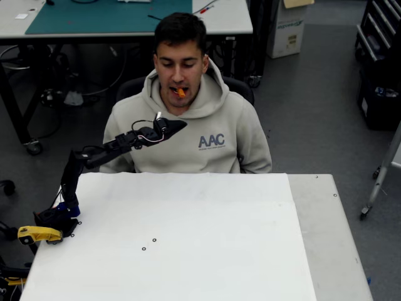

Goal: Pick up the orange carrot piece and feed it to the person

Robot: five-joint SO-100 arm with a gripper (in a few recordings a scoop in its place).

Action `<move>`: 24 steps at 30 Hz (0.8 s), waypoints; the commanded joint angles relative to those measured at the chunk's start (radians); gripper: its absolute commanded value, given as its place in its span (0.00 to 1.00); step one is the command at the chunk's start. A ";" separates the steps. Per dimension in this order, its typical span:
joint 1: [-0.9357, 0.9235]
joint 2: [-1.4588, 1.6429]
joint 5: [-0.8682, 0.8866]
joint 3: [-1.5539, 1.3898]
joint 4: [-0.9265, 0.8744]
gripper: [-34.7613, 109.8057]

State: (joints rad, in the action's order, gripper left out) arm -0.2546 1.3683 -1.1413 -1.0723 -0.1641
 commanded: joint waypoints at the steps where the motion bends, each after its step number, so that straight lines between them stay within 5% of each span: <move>1: -0.009 0.267 0.037 -0.146 0.012 0.22; 13: 0.040 0.606 0.175 -0.678 0.012 0.22; 24: 0.123 0.971 0.546 -1.229 0.000 0.22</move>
State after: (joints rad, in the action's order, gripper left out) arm -0.1396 2.1522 -0.7072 -2.1767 -0.1641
